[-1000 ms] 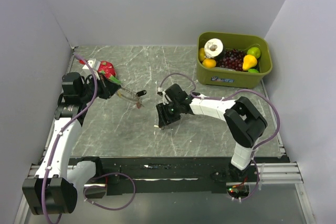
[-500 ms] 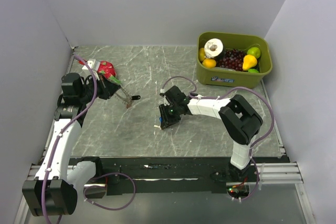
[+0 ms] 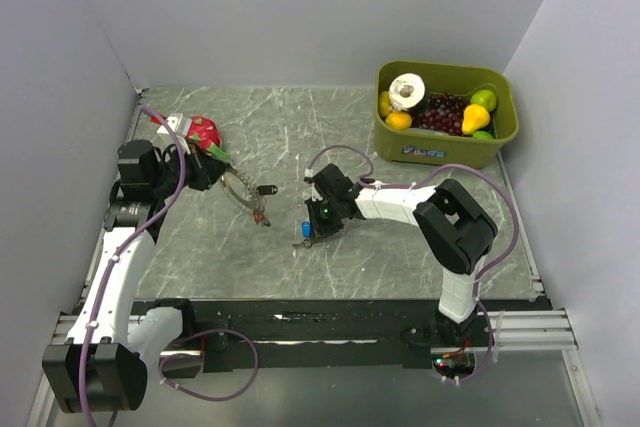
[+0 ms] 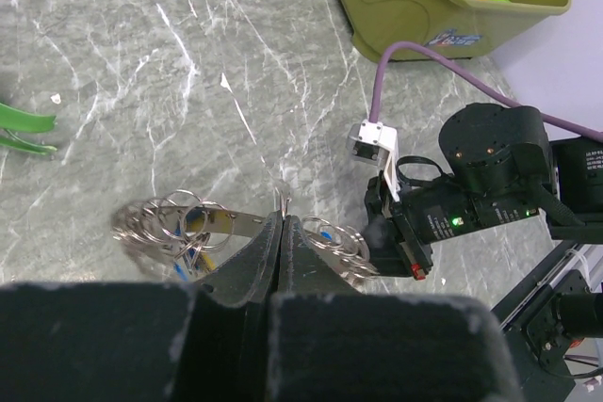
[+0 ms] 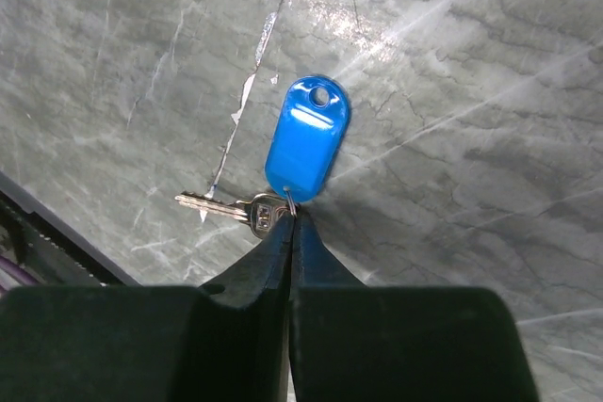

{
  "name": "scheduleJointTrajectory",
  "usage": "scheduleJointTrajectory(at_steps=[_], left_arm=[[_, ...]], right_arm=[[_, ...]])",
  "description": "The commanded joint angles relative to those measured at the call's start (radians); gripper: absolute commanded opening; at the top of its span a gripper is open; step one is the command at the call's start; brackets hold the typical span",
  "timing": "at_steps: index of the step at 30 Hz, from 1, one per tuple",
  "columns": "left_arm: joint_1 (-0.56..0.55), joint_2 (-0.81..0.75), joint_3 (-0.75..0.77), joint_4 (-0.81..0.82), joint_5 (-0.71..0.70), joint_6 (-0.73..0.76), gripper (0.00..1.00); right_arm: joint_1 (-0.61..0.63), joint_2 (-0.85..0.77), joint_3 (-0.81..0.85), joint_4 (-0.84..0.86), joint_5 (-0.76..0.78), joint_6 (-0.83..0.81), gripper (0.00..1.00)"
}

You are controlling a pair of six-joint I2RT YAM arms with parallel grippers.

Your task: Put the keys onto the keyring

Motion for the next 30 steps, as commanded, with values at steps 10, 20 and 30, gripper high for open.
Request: scheduleJointTrajectory(at_steps=[10,20,30], left_arm=[[0.002,-0.042,0.008,0.063,0.014,0.024,0.01],[-0.062,-0.004,0.037,0.051,0.131,0.084,0.01],[-0.191,-0.008,0.06,0.034,0.309,0.17,0.01]], right_arm=[[-0.004,-0.276,-0.094,0.075,0.024,-0.238,0.0],[-0.036,-0.57,-0.183,0.095,-0.078,-0.463,0.0],[-0.079,-0.87,-0.24,0.104,-0.246,-0.552,0.0]])
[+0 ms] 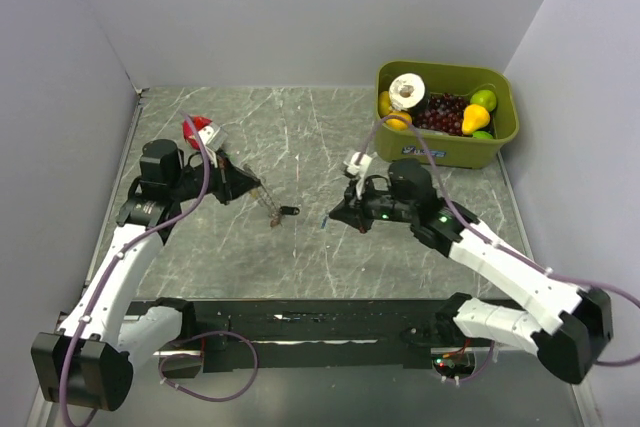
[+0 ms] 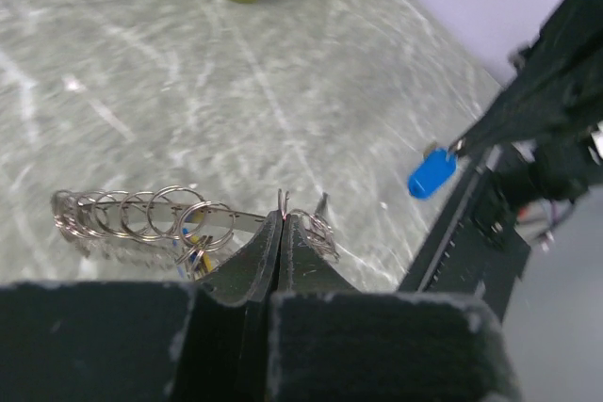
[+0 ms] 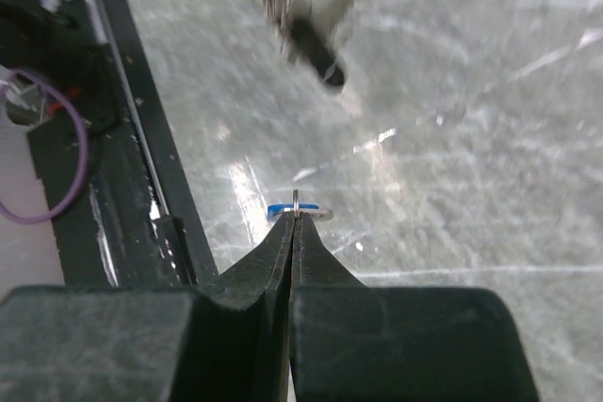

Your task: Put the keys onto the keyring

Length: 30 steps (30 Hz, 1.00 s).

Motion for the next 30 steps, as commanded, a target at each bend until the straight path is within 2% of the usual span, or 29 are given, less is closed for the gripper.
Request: scheduleJointTrajectory(at_steps=[1,7,17,23,30], left_arm=[[-0.045,-0.038,0.057,0.037,0.14,0.063,0.01],[-0.089,-0.067,0.051,0.036,0.173,0.077,0.01],[-0.175,-0.095,0.086,0.031,0.074,0.118,0.01],[-0.281,-0.05,0.143,-0.042,-0.102,0.159,0.01],[-0.405,-0.017,0.203,-0.111,-0.297,0.224,0.01]], right_arm=[[-0.04,-0.125,-0.016,0.047,-0.087,-0.046,0.0],[-0.075,-0.158,-0.008,0.044,-0.15,-0.046,0.0],[-0.077,-0.124,0.093,-0.005,-0.234,-0.074,0.0],[-0.075,-0.002,0.23,-0.108,-0.297,-0.112,0.0],[-0.072,0.086,0.322,-0.181,-0.3,-0.135,0.0]])
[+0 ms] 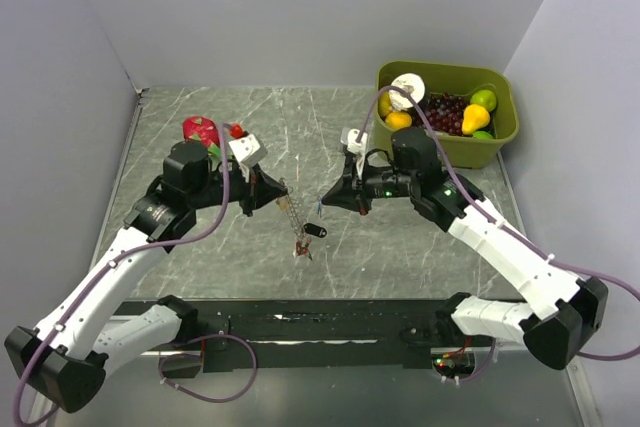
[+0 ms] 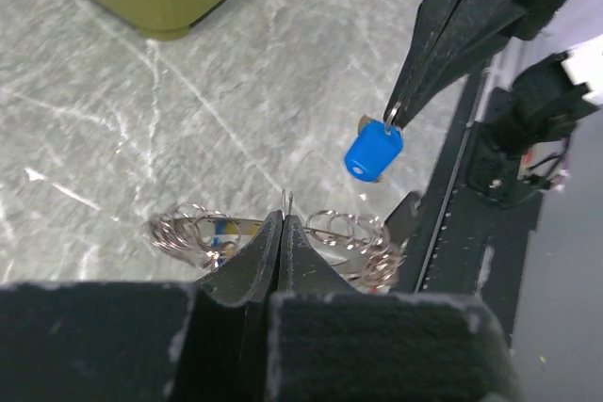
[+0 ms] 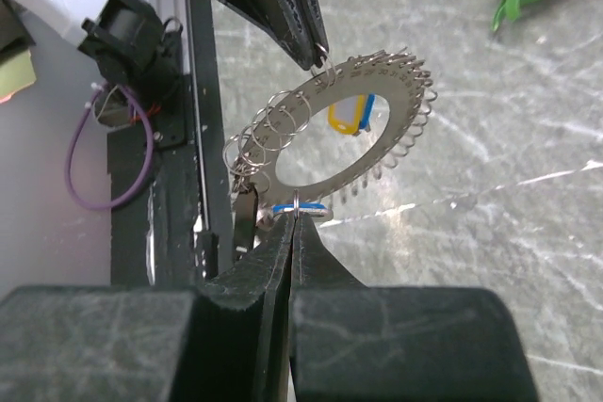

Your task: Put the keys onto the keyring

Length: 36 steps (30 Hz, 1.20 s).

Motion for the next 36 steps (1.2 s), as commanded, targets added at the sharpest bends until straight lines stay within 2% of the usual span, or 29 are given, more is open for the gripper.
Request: scheduleJointTrajectory(at_steps=[1,5,12,26,36], left_arm=[[-0.077,0.013,0.084,-0.03,-0.167,0.072,0.01],[-0.151,0.057,0.135,-0.083,-0.288,0.104,0.01],[-0.203,0.053,0.113,-0.059,-0.334,0.116,0.01],[-0.231,0.054,0.108,-0.051,-0.314,0.118,0.01],[-0.245,0.063,0.101,-0.045,-0.302,0.106,0.01]], right_arm=[[0.001,0.042,0.096,-0.068,-0.018,-0.032,0.0],[0.007,0.079,0.125,-0.083,-0.021,-0.038,0.0],[0.012,0.114,0.156,-0.098,-0.031,-0.043,0.0],[0.019,0.183,0.194,-0.117,-0.038,-0.056,0.0],[0.022,0.217,0.194,-0.054,-0.082,-0.02,0.0]])
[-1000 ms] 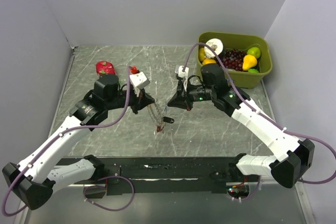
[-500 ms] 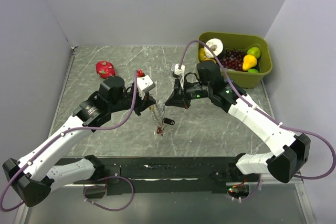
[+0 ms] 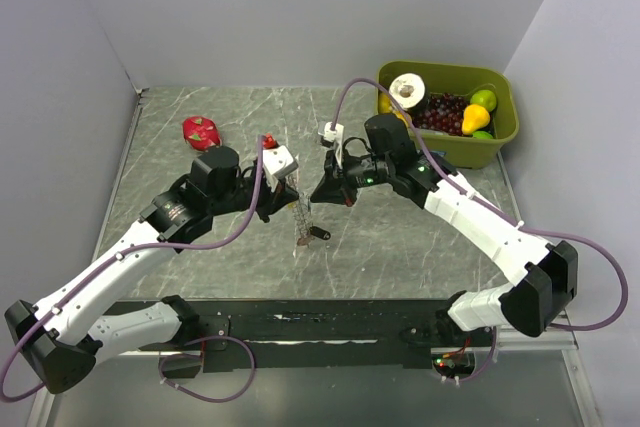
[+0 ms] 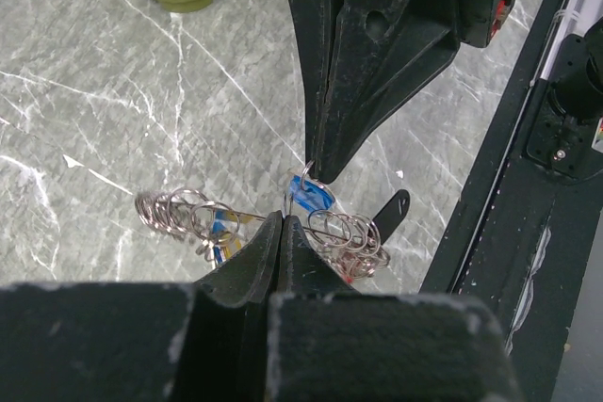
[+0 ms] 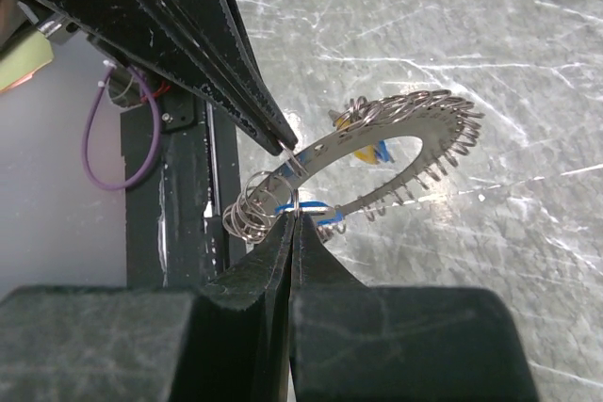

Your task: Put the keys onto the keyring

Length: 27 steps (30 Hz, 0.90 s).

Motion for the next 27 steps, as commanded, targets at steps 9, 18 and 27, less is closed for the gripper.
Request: scheduleJointTrajectory(at_steps=[9,18,27], left_arm=[[-0.015,0.002,0.016,0.061,0.03,-0.01,0.01],[-0.018,0.008,0.019,0.052,0.041,-0.005,0.01],[-0.019,0.001,0.015,0.052,0.047,-0.001,0.01]], right_arm=[[0.028,-0.005,0.042,0.075,-0.049,0.009,0.0],[0.035,-0.011,0.036,0.103,-0.006,0.029,0.0],[0.035,-0.006,0.019,0.115,0.041,0.04,0.0]])
